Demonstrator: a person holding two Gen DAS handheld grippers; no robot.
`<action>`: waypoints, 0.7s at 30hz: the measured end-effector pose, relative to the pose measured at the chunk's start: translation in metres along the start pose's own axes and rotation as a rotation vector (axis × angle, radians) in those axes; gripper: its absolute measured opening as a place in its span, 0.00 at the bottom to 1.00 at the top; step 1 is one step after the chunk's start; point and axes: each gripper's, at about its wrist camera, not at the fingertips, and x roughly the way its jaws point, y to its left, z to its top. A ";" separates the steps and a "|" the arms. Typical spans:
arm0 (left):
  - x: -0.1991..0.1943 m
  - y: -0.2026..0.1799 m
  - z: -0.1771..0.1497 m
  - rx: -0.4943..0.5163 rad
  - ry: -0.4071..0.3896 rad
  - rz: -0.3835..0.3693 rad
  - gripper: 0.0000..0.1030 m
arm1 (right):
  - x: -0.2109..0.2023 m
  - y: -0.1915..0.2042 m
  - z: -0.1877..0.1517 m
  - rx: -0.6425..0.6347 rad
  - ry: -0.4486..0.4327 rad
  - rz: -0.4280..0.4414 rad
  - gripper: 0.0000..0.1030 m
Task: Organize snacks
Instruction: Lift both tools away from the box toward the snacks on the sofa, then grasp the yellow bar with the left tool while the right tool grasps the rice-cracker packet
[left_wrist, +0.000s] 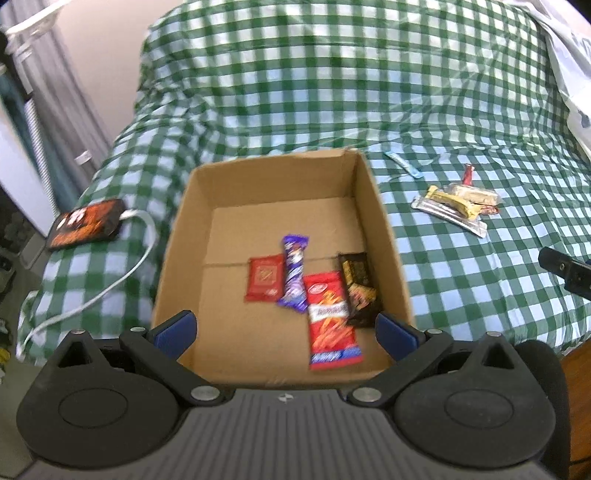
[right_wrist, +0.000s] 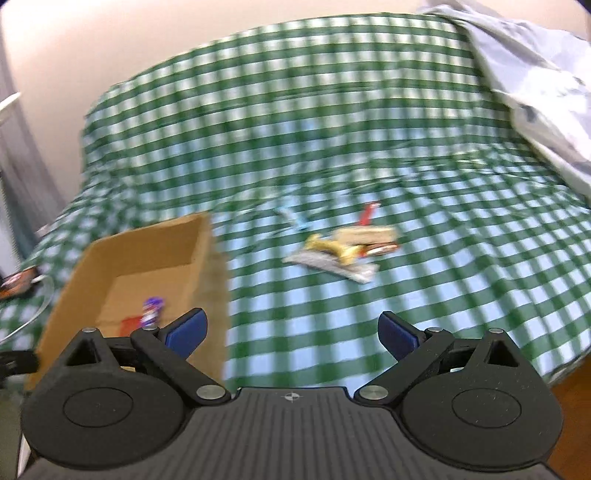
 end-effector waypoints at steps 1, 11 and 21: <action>0.006 -0.009 0.008 0.014 0.002 -0.005 1.00 | 0.007 -0.008 0.003 0.005 0.002 -0.012 0.96; 0.102 -0.118 0.107 0.050 0.074 -0.156 1.00 | 0.097 -0.086 0.042 0.021 -0.004 -0.108 0.96; 0.268 -0.216 0.179 -0.017 0.279 -0.262 1.00 | 0.257 -0.117 0.069 -0.258 0.073 -0.070 0.96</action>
